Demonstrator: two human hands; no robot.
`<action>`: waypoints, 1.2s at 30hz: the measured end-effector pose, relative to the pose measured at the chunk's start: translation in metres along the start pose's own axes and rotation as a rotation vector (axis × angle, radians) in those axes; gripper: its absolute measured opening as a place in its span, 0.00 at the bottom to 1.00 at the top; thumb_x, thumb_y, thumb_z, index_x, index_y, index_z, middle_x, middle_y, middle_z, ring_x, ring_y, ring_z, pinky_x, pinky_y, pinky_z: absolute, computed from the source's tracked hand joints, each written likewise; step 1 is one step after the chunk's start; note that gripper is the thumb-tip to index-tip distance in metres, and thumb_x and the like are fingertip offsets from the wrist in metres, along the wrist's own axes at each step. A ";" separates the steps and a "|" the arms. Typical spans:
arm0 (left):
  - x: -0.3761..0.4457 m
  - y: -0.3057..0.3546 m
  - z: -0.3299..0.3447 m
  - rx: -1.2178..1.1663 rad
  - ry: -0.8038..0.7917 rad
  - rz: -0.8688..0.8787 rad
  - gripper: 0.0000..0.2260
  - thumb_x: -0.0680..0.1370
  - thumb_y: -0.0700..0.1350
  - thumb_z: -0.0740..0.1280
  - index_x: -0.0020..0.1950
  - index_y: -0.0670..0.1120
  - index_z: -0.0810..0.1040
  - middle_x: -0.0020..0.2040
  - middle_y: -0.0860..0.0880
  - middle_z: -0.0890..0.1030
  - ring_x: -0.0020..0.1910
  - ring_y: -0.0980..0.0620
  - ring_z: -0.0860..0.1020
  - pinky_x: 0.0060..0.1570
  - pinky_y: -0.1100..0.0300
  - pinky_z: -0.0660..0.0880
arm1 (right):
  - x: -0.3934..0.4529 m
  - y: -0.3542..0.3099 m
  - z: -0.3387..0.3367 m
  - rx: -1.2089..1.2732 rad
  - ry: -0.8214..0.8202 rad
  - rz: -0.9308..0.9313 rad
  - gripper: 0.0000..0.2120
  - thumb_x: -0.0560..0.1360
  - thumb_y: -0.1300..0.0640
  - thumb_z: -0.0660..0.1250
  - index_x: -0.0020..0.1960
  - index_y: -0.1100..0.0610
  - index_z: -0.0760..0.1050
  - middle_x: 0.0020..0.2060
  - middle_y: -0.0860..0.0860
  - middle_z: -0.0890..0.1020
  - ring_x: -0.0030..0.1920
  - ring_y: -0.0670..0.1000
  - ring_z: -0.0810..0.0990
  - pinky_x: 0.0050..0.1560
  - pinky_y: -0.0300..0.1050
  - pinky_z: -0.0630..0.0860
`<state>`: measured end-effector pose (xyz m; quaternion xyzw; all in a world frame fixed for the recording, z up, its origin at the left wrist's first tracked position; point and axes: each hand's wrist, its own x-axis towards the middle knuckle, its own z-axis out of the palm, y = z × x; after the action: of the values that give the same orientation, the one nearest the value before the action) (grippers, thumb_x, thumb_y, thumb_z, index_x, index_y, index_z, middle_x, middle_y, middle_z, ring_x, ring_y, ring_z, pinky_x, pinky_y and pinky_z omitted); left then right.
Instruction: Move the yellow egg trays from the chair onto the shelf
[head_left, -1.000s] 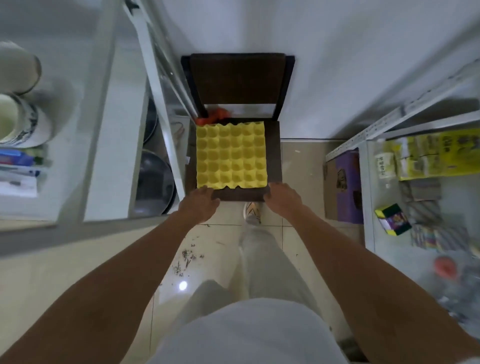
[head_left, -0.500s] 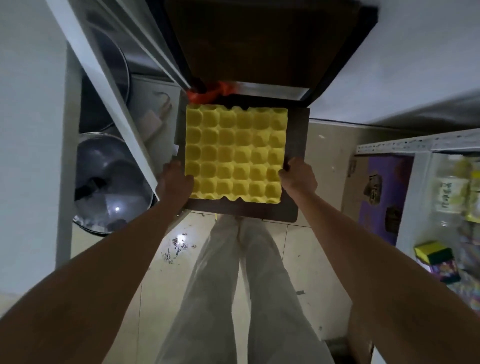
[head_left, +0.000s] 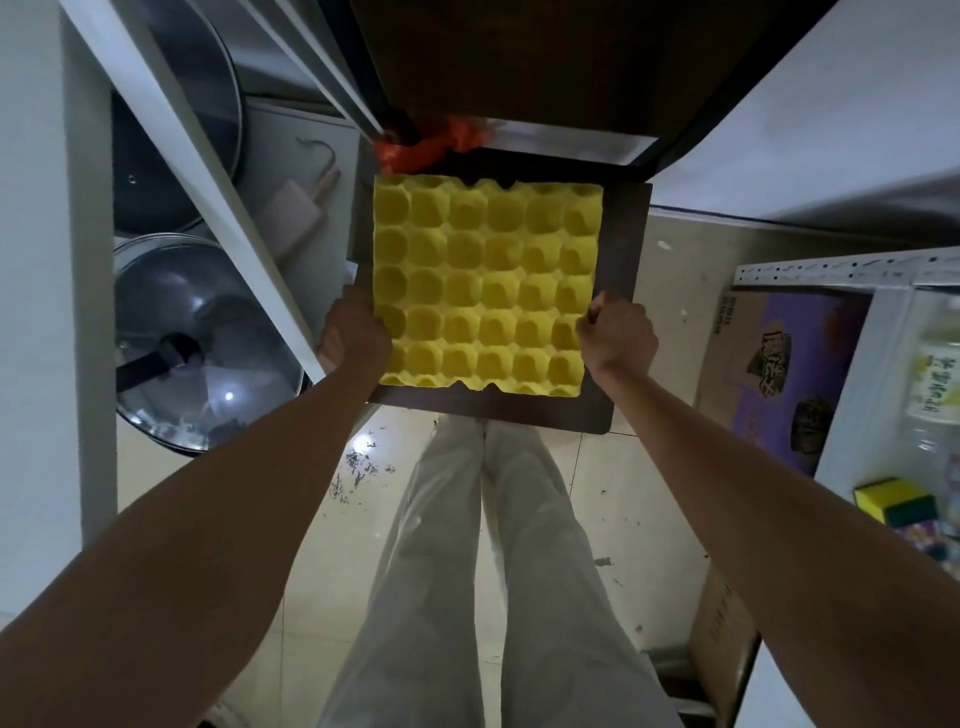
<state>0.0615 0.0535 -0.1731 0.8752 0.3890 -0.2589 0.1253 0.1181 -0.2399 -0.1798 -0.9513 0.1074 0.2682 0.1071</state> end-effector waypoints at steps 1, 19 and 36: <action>0.000 0.000 0.000 0.008 0.023 0.006 0.09 0.84 0.43 0.58 0.60 0.43 0.75 0.58 0.41 0.81 0.57 0.37 0.81 0.46 0.48 0.74 | -0.001 0.001 -0.001 0.002 0.006 -0.008 0.06 0.78 0.53 0.65 0.51 0.53 0.79 0.44 0.54 0.83 0.46 0.59 0.83 0.38 0.45 0.71; -0.063 0.016 -0.077 -0.039 0.175 0.188 0.08 0.80 0.38 0.56 0.58 0.44 0.69 0.45 0.41 0.78 0.42 0.41 0.74 0.41 0.46 0.73 | -0.070 0.016 -0.055 0.383 0.073 0.035 0.08 0.78 0.57 0.66 0.54 0.55 0.68 0.43 0.55 0.81 0.42 0.59 0.81 0.38 0.49 0.75; -0.430 0.045 -0.170 -0.419 -0.092 1.019 0.15 0.77 0.49 0.67 0.61 0.43 0.75 0.52 0.44 0.82 0.49 0.42 0.79 0.48 0.49 0.74 | -0.536 0.176 -0.186 0.871 0.724 0.682 0.14 0.73 0.62 0.64 0.51 0.54 0.60 0.36 0.52 0.75 0.35 0.57 0.75 0.31 0.50 0.70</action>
<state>-0.0863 -0.1700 0.2063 0.8969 -0.0464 -0.1204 0.4230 -0.2842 -0.3777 0.2355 -0.7638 0.5306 -0.1178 0.3481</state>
